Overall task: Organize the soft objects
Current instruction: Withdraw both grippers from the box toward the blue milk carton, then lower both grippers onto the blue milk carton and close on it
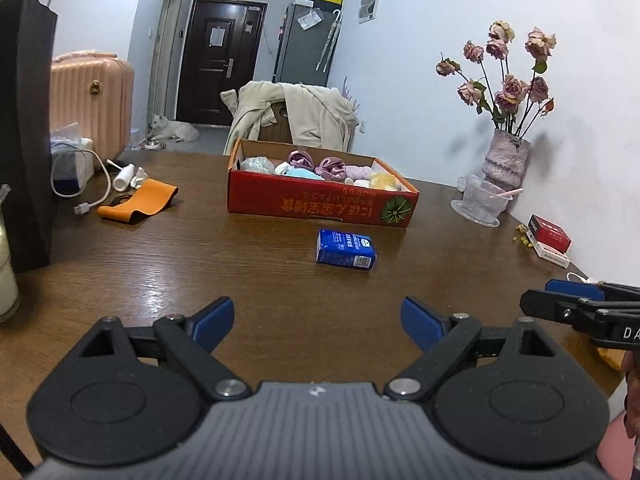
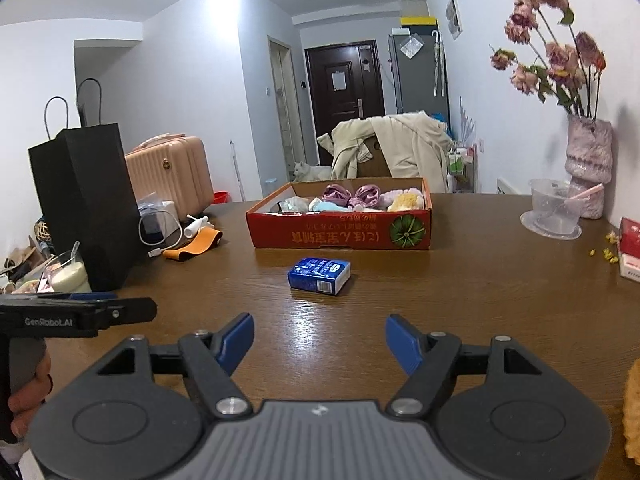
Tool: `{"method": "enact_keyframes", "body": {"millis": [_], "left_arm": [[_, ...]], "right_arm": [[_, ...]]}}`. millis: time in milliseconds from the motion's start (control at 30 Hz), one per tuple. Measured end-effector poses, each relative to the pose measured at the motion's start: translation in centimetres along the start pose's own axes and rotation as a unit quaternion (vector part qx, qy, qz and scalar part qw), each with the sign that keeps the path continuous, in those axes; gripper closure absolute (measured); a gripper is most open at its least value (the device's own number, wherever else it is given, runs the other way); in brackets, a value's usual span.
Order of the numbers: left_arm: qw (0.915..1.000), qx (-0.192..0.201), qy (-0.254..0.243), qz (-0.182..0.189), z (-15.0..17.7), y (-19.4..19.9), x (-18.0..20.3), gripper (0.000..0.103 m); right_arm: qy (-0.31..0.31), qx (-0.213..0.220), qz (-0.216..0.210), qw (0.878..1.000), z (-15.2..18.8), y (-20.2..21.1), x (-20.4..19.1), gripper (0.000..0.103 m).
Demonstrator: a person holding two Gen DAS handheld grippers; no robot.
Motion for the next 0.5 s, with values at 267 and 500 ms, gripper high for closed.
{"method": "enact_keyframes", "body": {"millis": [267, 500], "left_arm": [[0.9991, -0.039, 0.006, 0.018, -2.1, -7.9, -1.5, 0.031], [0.9924, -0.096, 0.039, 0.065, -5.2, -17.5, -4.2, 0.045]], "right_arm": [[-0.018, -0.038, -0.008, 0.999, -1.2, -8.0, 0.5, 0.042], [-0.053, -0.067, -0.024, 0.996, -3.9, -17.6, 0.8, 0.052]]}}
Point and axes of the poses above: each gripper's, at about its wrist camera, not at the fingertips, and y roughly against the way its jaws point, x to its right, z to its underside, the point moved 6 cm from there along -y, roughly the way its jaws point, and after that the axes turned 9 degrees about z, right-handed, at the moved point
